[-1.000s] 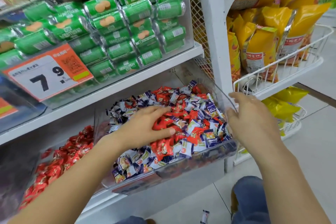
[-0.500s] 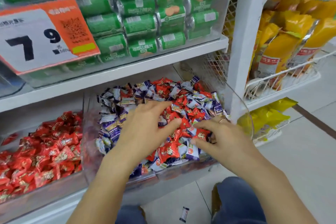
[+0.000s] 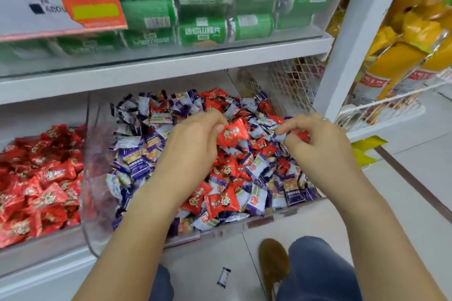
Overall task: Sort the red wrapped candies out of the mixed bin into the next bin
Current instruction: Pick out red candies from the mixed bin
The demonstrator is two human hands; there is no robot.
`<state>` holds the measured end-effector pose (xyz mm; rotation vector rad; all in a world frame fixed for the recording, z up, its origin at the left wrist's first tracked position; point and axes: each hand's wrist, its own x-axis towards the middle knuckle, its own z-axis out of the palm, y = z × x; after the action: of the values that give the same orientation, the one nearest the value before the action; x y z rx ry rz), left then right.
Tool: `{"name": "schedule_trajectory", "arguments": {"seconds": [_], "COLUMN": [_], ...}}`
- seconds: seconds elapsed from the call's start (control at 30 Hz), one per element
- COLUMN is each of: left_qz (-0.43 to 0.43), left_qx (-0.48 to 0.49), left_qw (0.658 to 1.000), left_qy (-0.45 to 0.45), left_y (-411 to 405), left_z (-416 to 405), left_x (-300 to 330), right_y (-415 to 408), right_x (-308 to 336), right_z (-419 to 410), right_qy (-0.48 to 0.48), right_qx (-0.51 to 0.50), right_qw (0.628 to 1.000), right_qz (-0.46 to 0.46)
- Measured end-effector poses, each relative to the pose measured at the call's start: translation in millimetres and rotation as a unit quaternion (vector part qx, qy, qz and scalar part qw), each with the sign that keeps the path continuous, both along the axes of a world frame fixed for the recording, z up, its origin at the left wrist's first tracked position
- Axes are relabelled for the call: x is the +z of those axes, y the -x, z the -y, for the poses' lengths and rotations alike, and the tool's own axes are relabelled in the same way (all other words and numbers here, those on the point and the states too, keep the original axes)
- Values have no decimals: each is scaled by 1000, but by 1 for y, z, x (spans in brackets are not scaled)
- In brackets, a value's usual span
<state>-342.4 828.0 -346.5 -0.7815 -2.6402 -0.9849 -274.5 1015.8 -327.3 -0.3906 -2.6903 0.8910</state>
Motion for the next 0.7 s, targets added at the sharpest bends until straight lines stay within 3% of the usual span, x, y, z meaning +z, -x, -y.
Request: {"name": "schedule_trajectory", "arguments": {"seconds": [0.13, 0.23, 0.37, 0.5, 0.7], "left_qz": [48, 121, 208, 230, 286], "left_qx": [47, 71, 104, 122, 204], "left_qw": [995, 984, 959, 952, 922], "left_qy": [-79, -113, -161, -159, -163], "left_y": [-1, 0, 3, 7, 23], "left_z": [8, 13, 18, 24, 29], "left_x": [13, 19, 24, 27, 27], "right_y": [2, 4, 7, 4, 2], "right_x": [-19, -29, -27, -18, -13], "right_z": [3, 6, 5, 7, 12], "right_qy": [-106, -117, -93, -53, -41], "right_qx": [33, 75, 62, 46, 48], "right_qw": [989, 980, 989, 997, 997], "right_qz": [101, 141, 94, 33, 38]}}
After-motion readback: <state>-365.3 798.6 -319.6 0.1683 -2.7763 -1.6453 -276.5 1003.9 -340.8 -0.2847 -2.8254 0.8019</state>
